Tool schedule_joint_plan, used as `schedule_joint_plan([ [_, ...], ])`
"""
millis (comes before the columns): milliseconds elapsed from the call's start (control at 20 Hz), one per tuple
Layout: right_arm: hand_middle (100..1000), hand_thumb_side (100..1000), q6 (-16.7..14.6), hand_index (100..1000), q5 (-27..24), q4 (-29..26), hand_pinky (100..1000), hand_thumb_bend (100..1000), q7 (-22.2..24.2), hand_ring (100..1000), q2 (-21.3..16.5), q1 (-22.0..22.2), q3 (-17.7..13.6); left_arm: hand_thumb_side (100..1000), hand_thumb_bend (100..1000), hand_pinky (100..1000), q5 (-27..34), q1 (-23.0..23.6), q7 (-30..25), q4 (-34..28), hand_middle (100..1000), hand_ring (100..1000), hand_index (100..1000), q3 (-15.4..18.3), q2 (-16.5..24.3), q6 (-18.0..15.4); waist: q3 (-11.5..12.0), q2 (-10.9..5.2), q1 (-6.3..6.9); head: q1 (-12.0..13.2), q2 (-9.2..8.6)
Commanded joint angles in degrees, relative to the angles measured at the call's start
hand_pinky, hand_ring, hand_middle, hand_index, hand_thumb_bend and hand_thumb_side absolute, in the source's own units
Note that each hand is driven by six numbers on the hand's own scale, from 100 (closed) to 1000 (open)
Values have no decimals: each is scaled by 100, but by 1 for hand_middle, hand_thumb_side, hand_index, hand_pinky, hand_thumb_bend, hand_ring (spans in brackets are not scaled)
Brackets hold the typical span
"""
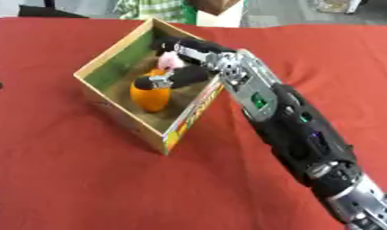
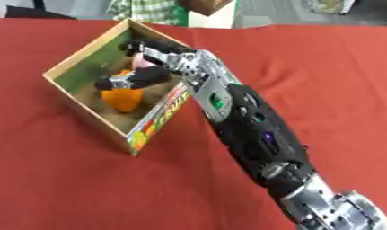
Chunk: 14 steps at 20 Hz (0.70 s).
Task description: Pick up objects on the table and place them in the box.
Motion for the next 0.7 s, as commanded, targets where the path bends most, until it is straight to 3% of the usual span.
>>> schedule_joint_plan([
  [50,864,891,98,1000,-282,-435,957,691,-3,973,-227,-179,-166,649,100,571,4,-4,14,-114,647,587,727,18,75,-4,-13,-148,40,73,-14],
  [150,854,903,194,1000,-451,-689,955,666,-35,964,-324,-175,-282,649,100,570,1,4,26,-114,647,587,727,28,75,-6,-22,-164,50,100,-9],
  [250,838,944,299,1000,-620,-959,949,550,-104,948,-424,-162,-420,648,100,570,-3,15,43,-114,647,588,727,42,73,-9,-37,-180,63,124,-5],
  [300,830,958,328,1000,-707,-1099,947,471,-171,940,-481,-156,-528,648,100,570,-5,22,53,-114,647,588,727,50,71,-10,-47,-188,70,135,-1],
  [450,781,954,270,1000,-953,-1498,939,100,-400,917,-718,-118,-898,647,100,570,-16,49,91,-114,647,588,727,81,65,-8,-100,-218,89,191,19],
  [700,741,908,118,939,-1372,-2179,920,100,-817,890,-1245,231,-1332,646,100,569,-37,79,180,-114,647,588,727,125,55,-5,-182,-260,122,302,45],
])
